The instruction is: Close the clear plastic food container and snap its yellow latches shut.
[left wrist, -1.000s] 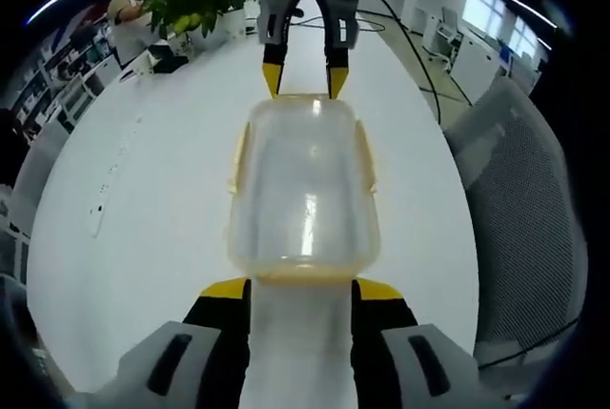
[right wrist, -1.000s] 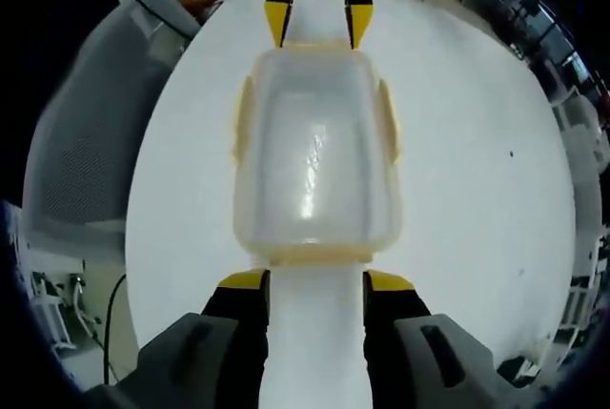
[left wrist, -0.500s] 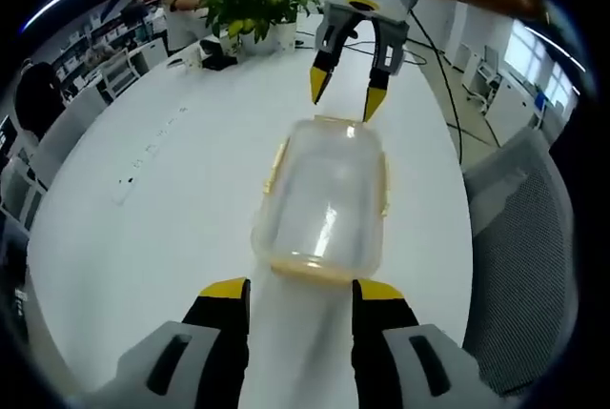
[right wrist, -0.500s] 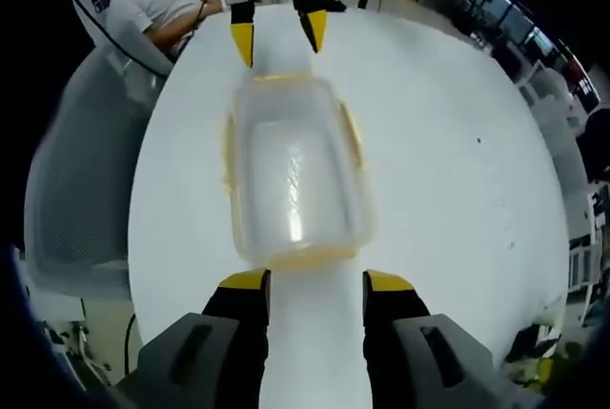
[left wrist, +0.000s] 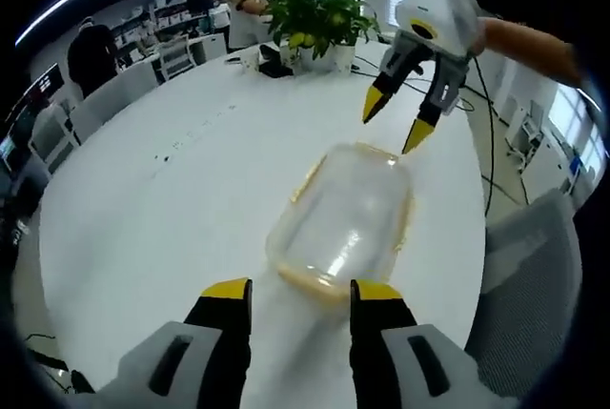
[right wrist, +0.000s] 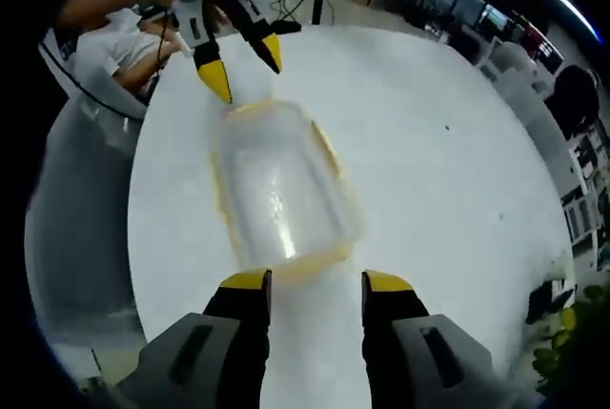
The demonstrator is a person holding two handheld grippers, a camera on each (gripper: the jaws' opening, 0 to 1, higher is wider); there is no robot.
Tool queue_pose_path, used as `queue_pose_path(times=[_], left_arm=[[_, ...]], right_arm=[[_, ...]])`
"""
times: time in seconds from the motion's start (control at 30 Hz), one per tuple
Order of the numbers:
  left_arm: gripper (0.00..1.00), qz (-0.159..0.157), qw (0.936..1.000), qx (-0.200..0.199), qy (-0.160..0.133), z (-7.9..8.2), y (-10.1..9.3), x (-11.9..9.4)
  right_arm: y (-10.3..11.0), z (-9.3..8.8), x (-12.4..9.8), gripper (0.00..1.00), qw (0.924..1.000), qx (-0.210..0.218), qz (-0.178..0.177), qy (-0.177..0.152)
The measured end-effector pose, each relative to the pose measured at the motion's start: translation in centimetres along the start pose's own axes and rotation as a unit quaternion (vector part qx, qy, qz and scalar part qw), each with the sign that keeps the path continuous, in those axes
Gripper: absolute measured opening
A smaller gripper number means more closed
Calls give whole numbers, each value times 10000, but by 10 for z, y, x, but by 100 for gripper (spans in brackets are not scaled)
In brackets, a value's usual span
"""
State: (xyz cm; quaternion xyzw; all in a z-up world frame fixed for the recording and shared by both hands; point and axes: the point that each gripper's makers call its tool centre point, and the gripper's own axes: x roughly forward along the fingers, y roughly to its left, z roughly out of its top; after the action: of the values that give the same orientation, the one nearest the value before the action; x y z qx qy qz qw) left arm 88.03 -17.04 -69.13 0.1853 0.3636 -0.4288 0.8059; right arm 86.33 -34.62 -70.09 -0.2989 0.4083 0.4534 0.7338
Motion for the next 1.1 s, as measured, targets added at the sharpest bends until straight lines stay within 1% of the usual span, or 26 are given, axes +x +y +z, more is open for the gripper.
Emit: queue_pose_path(times=[0.03,0.07,0.13,0.23,0.4,0.43,0.47,0.53,0.63,0.77,0.8,0.83,0.97,1.0,1.03,1.1], left_arm=[[35,41,9999,-125,-22,0,0,0],[35,57,9999,-156,-27,0,0,0],[35,126,9996,-260,-45,-1,-2,2],[35,156,9989,-441,-85,-1,-6,4],[36,244,9969,-744,-83,-4,-8,8],[36,278,9963,-810,-73,-5,-8,9],[36,308,9960,-841,-58,-6,-8,9],[35,374,9952,-908,-47,-8,-6,10],[35,330,9923,-1192,18,-12,-9,13],[34,345,9905,-1330,29,-16,-9,16],[34,336,9899,-1374,44,-17,-10,17],[34,312,9888,-1462,-23,-15,-11,18],[33,253,9871,-1580,-19,-16,-11,19],[33,225,9862,-1642,-28,-16,-12,20],[33,222,9856,-1674,-34,-16,-13,20],[34,207,9828,-1832,-62,-16,-14,21]], right_arm=[[0,0,0,34,10000,39,1,-19],[1,2,1,34,9997,228,0,-129],[4,3,2,34,9986,477,73,-237],[3,5,3,35,9969,711,36,-339],[3,6,8,35,9936,1068,-56,-369],[4,6,9,36,9910,1280,-59,-396],[4,6,10,36,9895,1391,-59,-396],[2,6,11,36,9876,1508,-96,-427],[1,7,14,36,9841,1712,-154,-438],[3,10,17,36,9791,1964,-95,-515],[4,11,18,36,9787,1980,-110,-520],[4,11,19,36,9785,1995,-123,-516],[5,12,24,36,9765,2088,-149,-504],[4,13,24,36,9743,2190,-151,-497],[3,13,25,37,9737,2215,-161,-515],[3,11,25,37,9696,2403,-161,-423]])
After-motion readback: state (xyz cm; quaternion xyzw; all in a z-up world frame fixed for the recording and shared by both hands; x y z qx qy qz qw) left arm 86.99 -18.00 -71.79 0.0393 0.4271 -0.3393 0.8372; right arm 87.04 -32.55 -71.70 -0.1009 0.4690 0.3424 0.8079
